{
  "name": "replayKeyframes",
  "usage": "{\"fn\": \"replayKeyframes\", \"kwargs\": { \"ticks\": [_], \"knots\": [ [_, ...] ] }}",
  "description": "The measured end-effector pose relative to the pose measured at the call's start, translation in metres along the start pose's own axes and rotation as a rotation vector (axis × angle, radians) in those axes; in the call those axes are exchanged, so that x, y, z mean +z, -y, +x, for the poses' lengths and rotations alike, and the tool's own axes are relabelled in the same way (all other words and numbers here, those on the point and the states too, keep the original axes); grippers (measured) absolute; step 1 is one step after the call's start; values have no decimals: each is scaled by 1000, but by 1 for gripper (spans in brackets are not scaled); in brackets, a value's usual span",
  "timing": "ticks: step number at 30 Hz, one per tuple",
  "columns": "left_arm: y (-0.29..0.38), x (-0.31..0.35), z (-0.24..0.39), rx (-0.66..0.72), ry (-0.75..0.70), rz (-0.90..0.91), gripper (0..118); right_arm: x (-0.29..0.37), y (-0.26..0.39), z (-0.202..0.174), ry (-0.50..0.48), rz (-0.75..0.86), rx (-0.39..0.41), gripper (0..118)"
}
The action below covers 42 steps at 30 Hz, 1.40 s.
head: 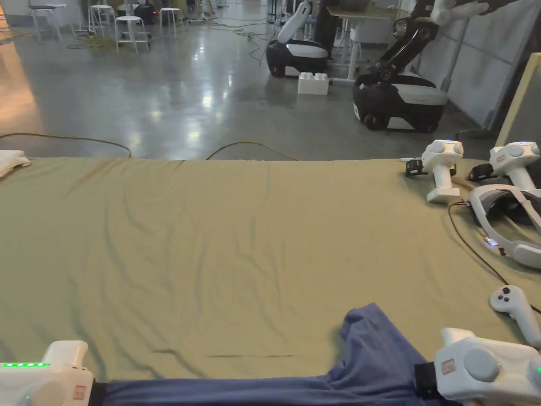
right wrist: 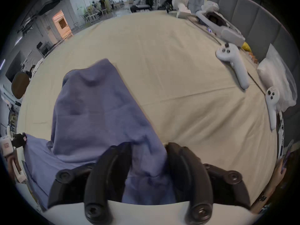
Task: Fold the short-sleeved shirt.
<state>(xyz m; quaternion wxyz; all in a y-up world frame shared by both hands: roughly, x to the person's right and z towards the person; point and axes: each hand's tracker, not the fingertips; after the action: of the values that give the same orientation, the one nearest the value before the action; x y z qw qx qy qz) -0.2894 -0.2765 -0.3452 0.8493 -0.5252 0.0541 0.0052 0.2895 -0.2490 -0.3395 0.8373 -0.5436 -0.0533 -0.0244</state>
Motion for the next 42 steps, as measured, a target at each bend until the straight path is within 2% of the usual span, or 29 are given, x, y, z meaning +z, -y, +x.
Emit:
{"fn": "replayKeyframes", "kwargs": {
  "ticks": [1, 2, 4, 5, 7, 8, 10, 13, 16, 21, 25, 26, 27, 28, 29, 30, 31, 32, 35, 37, 39, 40, 42],
  "knots": [
    [1, -1, 0, 1, 1, -1, 27, 17, 4, -2, -49, 31, -4, 1],
    [1, -1, 1, -2, 1, 1, 27, 35, 11, -1, -42, 50, -6, 1],
    [3, 0, 0, 9, 12, -3, 21, -9, 3, -14, -64, 36, -19, 1],
    [3, 5, -4, 17, 22, 3, 7, -3, 7, -15, -77, 26, -18, 1],
    [5, 30, -13, 76, 101, 47, 7, -8, 2, -7, -117, 80, -38, 1],
    [11, 48, -21, 107, 150, 82, 7, 2, 5, -3, -170, 120, -62, 1],
    [29, 84, -32, 99, 182, 174, 7, 30, 22, 8, -204, 193, -49, 1],
    [70, 128, -48, 128, 237, 226, 7, 96, 66, 5, -236, 272, -24, 1],
    [122, 159, -58, 138, 252, 237, 7, 137, 112, 17, -234, 306, -17, 1],
    [198, 178, -66, 132, 285, 207, 7, 177, 192, 33, -234, 302, -55, 1],
    [229, 165, -65, 138, 271, 155, 7, 175, 234, 33, -194, 255, -6, 1],
    [231, 159, -65, 150, 271, 138, 11, 170, 240, 31, -200, 254, -10, 1],
    [234, 153, -65, 160, 273, 132, 23, 159, 242, 36, -200, 220, -16, 2],
    [236, 148, -65, 164, 273, 129, 47, 153, 245, 34, -196, 210, -17, 6],
    [239, 145, -65, 178, 254, 120, 81, 147, 246, 33, -183, 216, -16, 20],
    [241, 141, -67, 187, 242, 111, 92, 142, 248, 32, -183, 218, -9, 41],
    [242, 139, -68, 186, 254, 108, 94, 137, 249, 33, -185, 221, -6, 60],
    [244, 142, -70, 196, 251, 122, 94, 132, 250, 35, -181, 215, -8, 65],
    [240, 176, -77, 219, 259, 239, 94, 134, 249, 35, -201, 224, -15, 65],
    [230, 215, -79, 210, 274, 333, 94, 153, 243, 32, -209, 309, 16, 65],
    [218, 262, -73, 167, 223, 356, 94, 182, 234, 27, -221, 366, 28, 65],
    [216, 291, -69, 132, 192, 434, 94, 201, 228, 24, -213, 397, 25, 65],
    [216, 346, -59, 67, 187, 592, 94, 241, 222, 18, -264, 523, 39, 65]
  ]
}}
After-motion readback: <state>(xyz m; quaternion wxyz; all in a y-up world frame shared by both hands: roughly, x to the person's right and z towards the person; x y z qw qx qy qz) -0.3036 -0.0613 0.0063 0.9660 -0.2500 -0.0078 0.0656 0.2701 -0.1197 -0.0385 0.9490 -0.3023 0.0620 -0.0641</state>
